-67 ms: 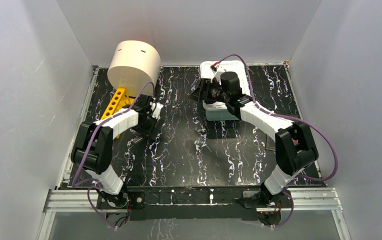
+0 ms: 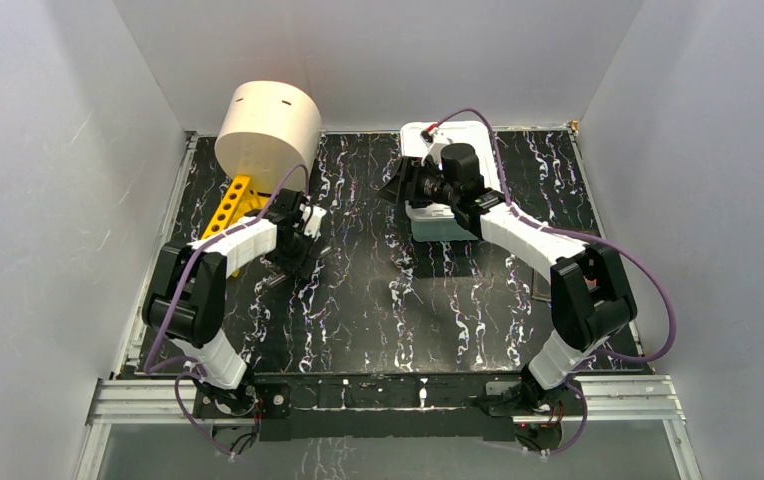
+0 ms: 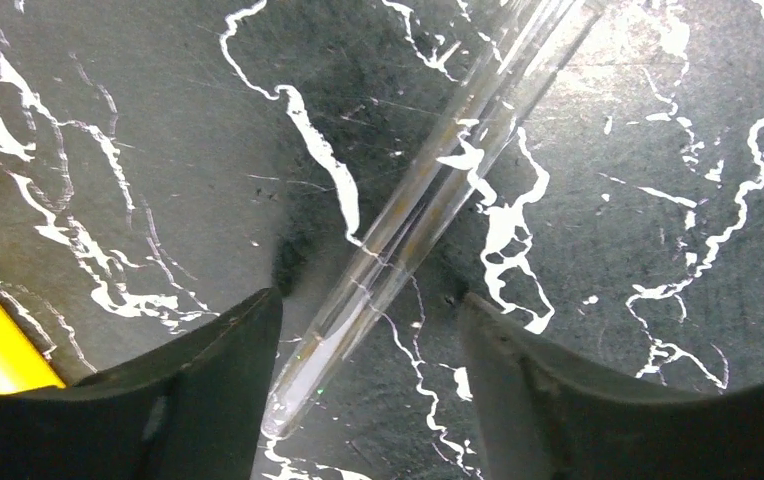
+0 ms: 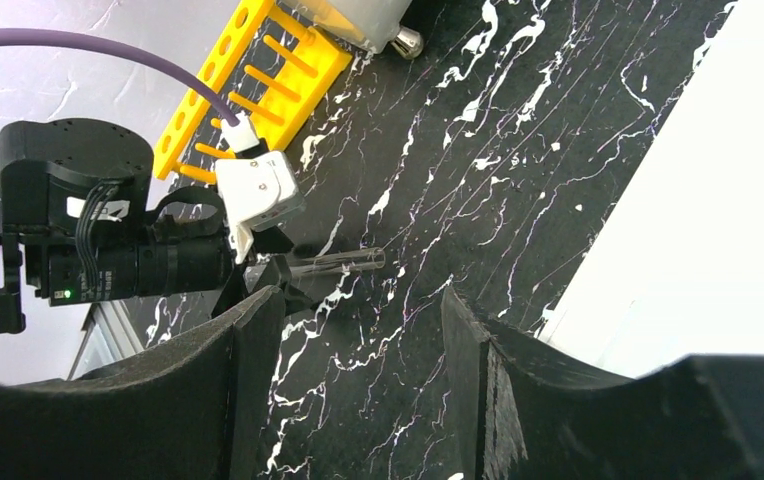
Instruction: Organize the chemistry lab equipment
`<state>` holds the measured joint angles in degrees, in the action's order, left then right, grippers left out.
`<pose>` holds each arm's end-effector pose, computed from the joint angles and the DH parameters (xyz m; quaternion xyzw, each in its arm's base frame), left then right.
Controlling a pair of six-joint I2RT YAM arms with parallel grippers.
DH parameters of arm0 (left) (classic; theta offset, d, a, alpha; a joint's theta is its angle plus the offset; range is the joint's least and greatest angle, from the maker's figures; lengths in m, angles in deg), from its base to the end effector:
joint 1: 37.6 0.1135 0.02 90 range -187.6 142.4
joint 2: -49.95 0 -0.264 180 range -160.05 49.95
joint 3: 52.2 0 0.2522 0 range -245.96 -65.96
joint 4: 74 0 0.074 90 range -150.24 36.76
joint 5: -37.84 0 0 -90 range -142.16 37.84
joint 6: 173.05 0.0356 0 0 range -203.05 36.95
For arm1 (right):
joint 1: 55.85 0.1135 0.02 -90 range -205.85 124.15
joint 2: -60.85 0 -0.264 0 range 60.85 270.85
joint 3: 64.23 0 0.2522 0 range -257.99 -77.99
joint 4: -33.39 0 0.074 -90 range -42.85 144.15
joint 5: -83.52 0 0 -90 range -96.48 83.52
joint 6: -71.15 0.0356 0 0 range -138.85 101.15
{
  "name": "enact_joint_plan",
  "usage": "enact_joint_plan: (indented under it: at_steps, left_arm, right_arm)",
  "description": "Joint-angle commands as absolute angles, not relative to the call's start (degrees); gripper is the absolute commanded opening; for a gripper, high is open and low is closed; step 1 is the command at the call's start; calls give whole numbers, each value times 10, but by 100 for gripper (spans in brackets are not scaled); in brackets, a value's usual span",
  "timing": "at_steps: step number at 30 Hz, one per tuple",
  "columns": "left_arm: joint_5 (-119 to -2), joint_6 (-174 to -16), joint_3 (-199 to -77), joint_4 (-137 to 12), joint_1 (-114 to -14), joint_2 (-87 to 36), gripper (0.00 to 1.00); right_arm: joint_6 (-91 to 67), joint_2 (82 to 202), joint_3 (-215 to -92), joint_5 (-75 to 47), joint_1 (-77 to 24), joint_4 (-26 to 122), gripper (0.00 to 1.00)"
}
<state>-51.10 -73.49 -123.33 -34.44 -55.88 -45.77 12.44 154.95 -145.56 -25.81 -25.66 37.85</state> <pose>0.3073 -0.1008 0.1726 0.2325 0.9465 -0.0080 0.2237 0.3291 0.2051 0.2892 -0.0920 0.7945 0.4151 0.4335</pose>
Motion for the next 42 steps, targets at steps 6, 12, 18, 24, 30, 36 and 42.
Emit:
enact_joint_plan:
  at_steps: [6,12,18,24,30,36,42]
  left_arm:
    - [-549,-745,-1245,-326,-568,-491,40]
    - [-553,-748,-1257,-325,-584,-506,34]
    - [-532,-762,-1268,-327,-602,-520,21]
    - [-533,-795,-1275,-330,-604,-522,14]
    - [-569,-827,-1283,-340,-604,-501,12]
    - [-623,-908,-1294,-370,-604,-488,15]
    - [-616,-997,-1278,-429,-604,-464,16]
  right_arm:
    - [114,1534,-1490,-264,-254,368,67]
    - [112,1528,-1484,-257,-254,364,66]
    - [111,1523,-1473,-254,-254,359,67]
    - [107,1525,-1476,-258,-253,357,67]
    - [99,1513,-1467,-274,-251,364,67]
    - [56,1498,-1449,-286,-223,390,70]
    - [42,1492,-1423,-254,-182,394,74]
